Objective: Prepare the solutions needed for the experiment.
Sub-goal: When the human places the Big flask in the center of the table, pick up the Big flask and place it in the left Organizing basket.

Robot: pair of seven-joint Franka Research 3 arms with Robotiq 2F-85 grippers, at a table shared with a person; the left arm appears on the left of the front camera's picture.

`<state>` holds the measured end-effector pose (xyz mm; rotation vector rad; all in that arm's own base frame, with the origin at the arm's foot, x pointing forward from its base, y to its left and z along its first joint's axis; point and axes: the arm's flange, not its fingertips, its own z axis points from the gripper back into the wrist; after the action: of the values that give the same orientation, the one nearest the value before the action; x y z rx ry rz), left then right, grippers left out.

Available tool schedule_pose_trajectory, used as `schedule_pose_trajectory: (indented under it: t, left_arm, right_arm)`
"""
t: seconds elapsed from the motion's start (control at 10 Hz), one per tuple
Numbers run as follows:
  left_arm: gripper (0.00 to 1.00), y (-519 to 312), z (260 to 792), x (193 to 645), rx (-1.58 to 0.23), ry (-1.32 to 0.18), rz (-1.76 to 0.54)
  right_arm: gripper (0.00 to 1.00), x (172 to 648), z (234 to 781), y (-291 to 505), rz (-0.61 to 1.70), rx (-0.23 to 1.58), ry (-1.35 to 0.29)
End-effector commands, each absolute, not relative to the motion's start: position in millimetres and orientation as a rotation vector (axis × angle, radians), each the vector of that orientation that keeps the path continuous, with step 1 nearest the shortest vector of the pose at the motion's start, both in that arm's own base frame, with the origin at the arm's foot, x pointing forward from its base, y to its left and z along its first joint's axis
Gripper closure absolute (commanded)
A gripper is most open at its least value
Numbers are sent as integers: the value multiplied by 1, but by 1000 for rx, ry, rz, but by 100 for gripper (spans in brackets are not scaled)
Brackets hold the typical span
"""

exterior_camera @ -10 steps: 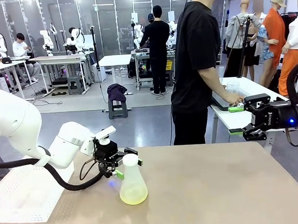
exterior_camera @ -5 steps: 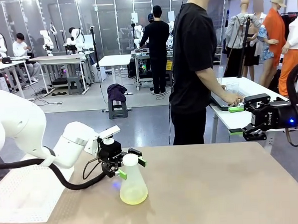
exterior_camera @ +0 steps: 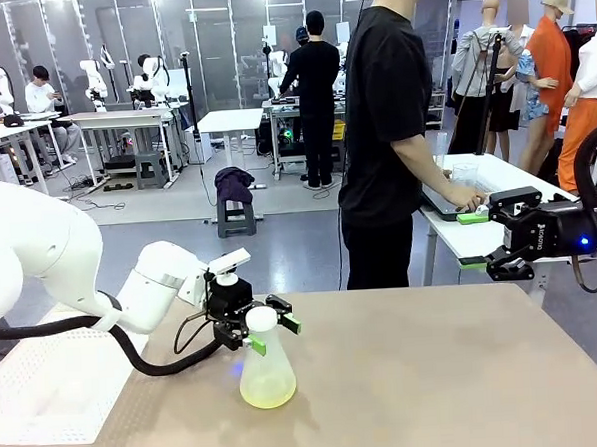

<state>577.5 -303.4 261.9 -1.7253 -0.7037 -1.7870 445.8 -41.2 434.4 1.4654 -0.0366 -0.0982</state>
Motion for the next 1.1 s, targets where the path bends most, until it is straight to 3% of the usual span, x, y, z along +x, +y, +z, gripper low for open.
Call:
schedule_pose_trajectory:
  t: [0.0, 0.1, 0.4, 0.5, 0.6, 0.8, 1.0]
  left_arm:
    - [33, -307, 263, 583, -1776, -663, -1784]
    - [39, -309, 263, 583, -1778, -655, -1785]
    - [72, -312, 262, 582, -1789, -632, -1784]
    - [78, -312, 263, 581, -1793, -630, -1785]
    - [92, -311, 263, 581, -1793, -632, -1784]
    - [100, -309, 264, 580, -1791, -632, -1789]
    - [100, -308, 268, 579, -1788, -641, -1795]
  right_arm:
    - [24, 446, 436, -41, -95, 1469, -38]
    - [24, 446, 436, -41, -95, 1469, -38]
    - [24, 446, 436, -41, -95, 1469, -38]
    - [24, 446, 436, -41, -95, 1469, -38]
    - [24, 446, 436, -41, -95, 1469, -38]
    - [24, 446, 436, -41, -95, 1469, -38]
    - [24, 446, 436, -41, -95, 1469, -38]
